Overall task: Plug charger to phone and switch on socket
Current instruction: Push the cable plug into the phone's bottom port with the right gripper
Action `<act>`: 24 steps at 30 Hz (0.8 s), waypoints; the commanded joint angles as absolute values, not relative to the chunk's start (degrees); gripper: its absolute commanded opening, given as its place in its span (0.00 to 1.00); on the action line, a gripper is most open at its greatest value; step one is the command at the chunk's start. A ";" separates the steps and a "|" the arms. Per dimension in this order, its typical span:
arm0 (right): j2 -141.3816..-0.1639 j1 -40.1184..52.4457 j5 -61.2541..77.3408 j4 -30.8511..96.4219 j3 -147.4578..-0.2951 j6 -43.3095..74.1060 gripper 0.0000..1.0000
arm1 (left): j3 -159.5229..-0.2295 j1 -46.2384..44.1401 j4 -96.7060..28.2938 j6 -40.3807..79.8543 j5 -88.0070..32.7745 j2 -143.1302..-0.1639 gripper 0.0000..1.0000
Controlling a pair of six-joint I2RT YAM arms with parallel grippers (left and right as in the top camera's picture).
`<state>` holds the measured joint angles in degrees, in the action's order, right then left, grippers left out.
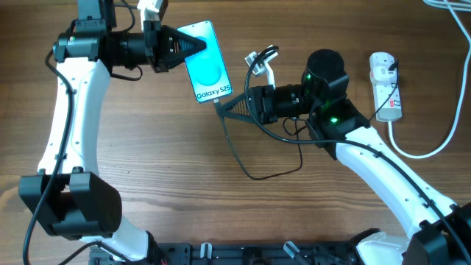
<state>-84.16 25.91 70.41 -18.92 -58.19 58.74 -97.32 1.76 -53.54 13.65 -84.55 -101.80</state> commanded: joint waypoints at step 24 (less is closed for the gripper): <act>-85.41 24.34 61.95 -24.95 -58.04 62.96 0.04 | -97.49 -1.93 -53.78 11.94 -90.19 -101.80 0.04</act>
